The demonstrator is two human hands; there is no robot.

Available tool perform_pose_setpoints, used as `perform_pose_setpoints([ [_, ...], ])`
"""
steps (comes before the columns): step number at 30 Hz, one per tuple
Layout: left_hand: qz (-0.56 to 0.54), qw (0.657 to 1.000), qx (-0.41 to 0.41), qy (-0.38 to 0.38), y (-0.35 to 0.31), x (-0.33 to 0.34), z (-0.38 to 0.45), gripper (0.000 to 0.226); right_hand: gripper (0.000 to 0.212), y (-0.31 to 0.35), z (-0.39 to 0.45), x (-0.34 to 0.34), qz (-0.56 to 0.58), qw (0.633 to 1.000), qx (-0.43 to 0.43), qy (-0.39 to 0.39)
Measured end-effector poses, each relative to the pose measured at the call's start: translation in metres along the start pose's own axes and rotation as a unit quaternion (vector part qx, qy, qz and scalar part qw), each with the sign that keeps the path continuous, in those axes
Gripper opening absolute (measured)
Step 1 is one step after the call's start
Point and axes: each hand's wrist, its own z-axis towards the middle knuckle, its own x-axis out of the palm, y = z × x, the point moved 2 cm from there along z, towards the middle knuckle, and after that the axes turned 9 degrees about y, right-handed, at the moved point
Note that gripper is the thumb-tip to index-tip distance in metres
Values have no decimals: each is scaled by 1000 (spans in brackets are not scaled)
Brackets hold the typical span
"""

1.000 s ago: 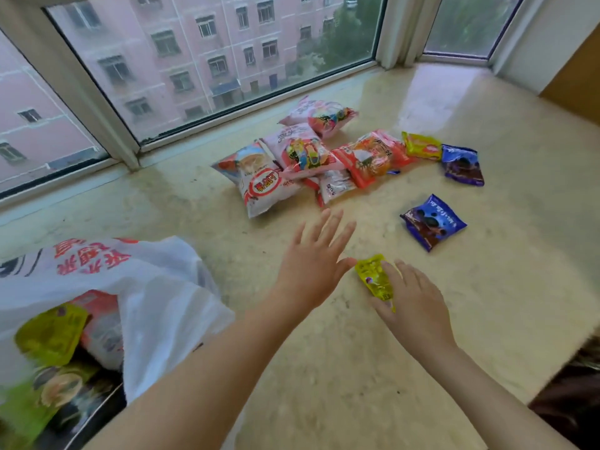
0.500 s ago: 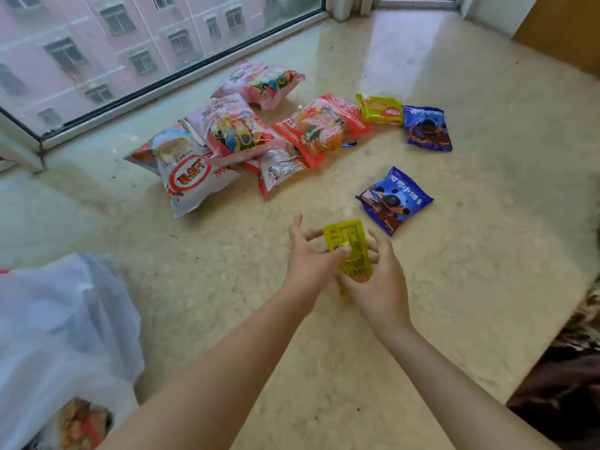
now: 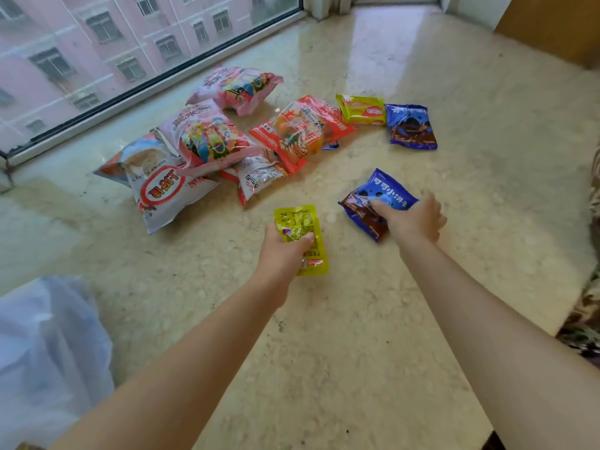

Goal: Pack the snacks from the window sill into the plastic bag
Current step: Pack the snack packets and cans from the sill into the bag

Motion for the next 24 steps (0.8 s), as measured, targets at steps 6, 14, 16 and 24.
perform_pose_setpoints([
  [6,1,1000,1,-14,2,-12,-8,29,104,7,-13,17,32,972,-149,179],
  [14,2,998,-12,-58,7,-44,-29,23,90,2,-49,28,138,962,-60,228],
  [16,-9,999,-13,-49,6,-53,-36,27,79,1,-60,27,154,955,-70,245],
  [24,27,999,13,26,-9,-91,-94,66,68,7,-140,17,214,914,-94,332],
])
